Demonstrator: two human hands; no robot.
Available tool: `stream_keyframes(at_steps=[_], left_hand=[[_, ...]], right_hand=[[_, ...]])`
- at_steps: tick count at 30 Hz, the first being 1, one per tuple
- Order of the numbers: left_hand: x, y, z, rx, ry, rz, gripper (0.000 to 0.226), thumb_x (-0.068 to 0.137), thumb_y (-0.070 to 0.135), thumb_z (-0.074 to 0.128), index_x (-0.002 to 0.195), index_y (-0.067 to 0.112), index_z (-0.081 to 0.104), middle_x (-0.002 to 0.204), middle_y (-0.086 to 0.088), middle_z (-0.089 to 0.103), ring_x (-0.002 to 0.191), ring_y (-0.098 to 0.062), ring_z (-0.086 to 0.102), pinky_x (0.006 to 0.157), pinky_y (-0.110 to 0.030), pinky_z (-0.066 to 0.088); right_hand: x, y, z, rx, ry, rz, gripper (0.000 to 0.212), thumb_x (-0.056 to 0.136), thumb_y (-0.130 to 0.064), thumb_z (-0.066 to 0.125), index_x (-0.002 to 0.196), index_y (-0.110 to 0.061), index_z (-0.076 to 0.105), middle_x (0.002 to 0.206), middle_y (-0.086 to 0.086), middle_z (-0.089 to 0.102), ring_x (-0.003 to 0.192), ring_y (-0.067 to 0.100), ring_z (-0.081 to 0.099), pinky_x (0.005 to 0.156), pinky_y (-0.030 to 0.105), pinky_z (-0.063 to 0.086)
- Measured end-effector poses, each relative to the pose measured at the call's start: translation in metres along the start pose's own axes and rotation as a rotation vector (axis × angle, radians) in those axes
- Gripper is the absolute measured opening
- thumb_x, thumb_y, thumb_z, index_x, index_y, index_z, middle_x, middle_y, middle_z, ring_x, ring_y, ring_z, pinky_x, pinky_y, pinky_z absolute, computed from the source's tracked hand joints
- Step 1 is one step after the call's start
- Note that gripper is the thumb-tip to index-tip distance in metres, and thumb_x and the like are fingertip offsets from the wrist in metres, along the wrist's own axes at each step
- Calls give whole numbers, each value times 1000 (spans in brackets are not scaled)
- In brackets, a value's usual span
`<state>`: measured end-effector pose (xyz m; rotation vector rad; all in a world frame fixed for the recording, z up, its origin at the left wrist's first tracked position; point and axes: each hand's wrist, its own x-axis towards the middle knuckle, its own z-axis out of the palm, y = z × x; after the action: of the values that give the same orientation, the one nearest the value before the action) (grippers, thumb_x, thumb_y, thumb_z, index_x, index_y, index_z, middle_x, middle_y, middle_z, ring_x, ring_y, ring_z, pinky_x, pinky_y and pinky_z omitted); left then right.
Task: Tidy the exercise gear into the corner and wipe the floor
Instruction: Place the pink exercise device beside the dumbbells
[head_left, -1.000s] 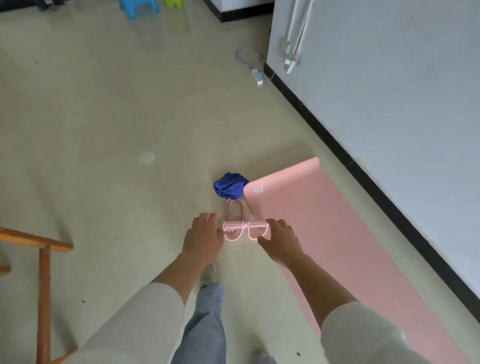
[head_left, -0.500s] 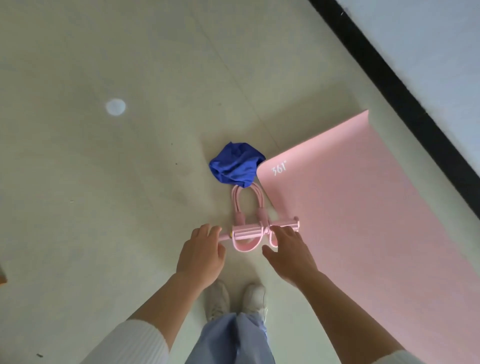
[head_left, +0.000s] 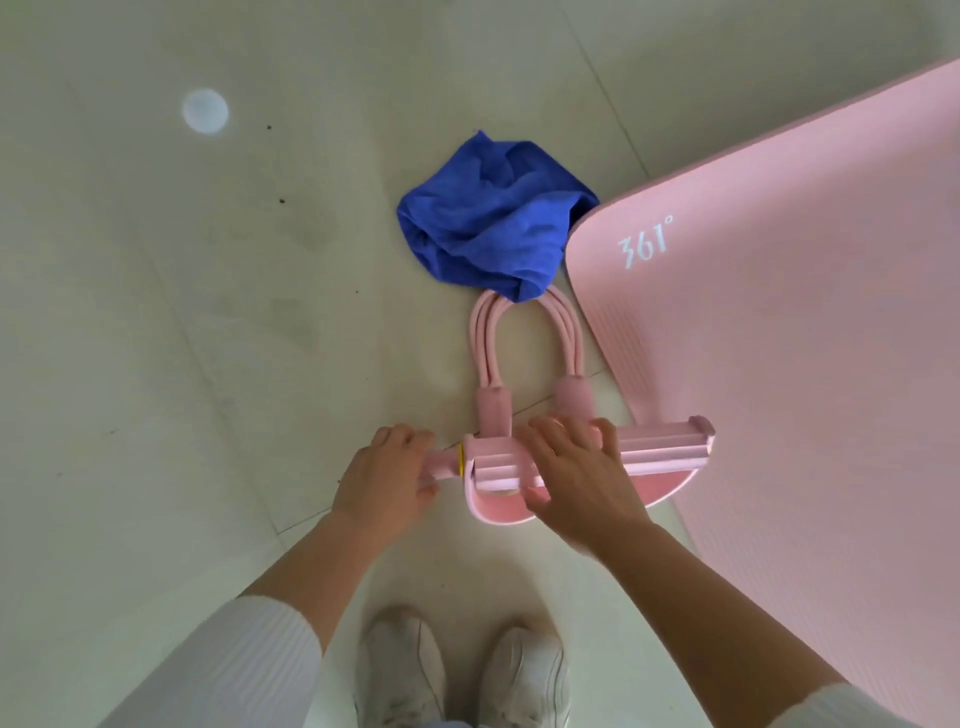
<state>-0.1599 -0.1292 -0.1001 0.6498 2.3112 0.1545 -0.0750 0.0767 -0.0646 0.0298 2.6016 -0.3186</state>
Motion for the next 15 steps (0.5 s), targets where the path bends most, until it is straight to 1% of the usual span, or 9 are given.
stream_keyframes(at_steps=[1,3,5,7,9,11,13,15], left_hand=[[5,-2,8,7,1,24,44,80,27,66,122,18,56,114,-5,58,110,-29,53,80,-37,46],[11,-3,16,-16,-7,9,29,83,24,62,112,19,58,104,-3,59,101,-28,57,73,-35,44],[10,0,17,-84,-17,-17,18,87,24,58,105,19,59,98,-3,59,95,-28,59,69,-33,43],[2,6,8,-117,-11,-16,14,90,25,56,101,17,60,92,-2,57,89,-26,59,65,-31,39],[-15,13,-13,-116,2,-41,13,92,26,55,99,16,59,87,2,53,81,-22,56,63,-28,33],[-41,20,-41,-128,-14,-55,14,91,26,57,99,16,61,86,2,56,76,-18,52,64,-26,33],[-73,29,-76,-135,-73,-42,16,90,26,61,101,16,63,85,2,58,75,-15,52,65,-23,34],[-109,43,-116,-117,-126,-10,19,89,26,63,104,16,63,89,0,60,77,-13,50,68,-21,34]], right_hand=[[2,4,8,-16,39,-19,62,68,-33,76,124,-20,54,120,-2,60,114,24,54,99,48,24],[6,9,17,-24,96,-38,62,61,-27,80,119,-20,58,109,-4,64,102,23,60,95,47,25],[5,11,15,-28,134,-39,61,60,-23,80,116,-20,59,103,-4,64,94,23,61,95,47,24],[0,10,3,-39,163,-9,58,61,-20,80,115,-20,59,99,-4,64,91,24,62,95,46,23],[-12,4,-21,-20,184,45,54,64,-19,79,115,-20,59,99,-3,65,91,25,62,95,47,23],[-31,-5,-57,6,175,79,49,71,-17,73,117,-22,57,101,-3,65,94,25,62,95,47,21],[-57,-18,-101,18,126,78,47,79,-17,65,124,-24,52,109,-4,62,105,24,58,98,45,14],[-90,-32,-146,65,81,74,48,87,-18,56,133,-26,44,121,-5,57,117,22,50,102,44,9]])
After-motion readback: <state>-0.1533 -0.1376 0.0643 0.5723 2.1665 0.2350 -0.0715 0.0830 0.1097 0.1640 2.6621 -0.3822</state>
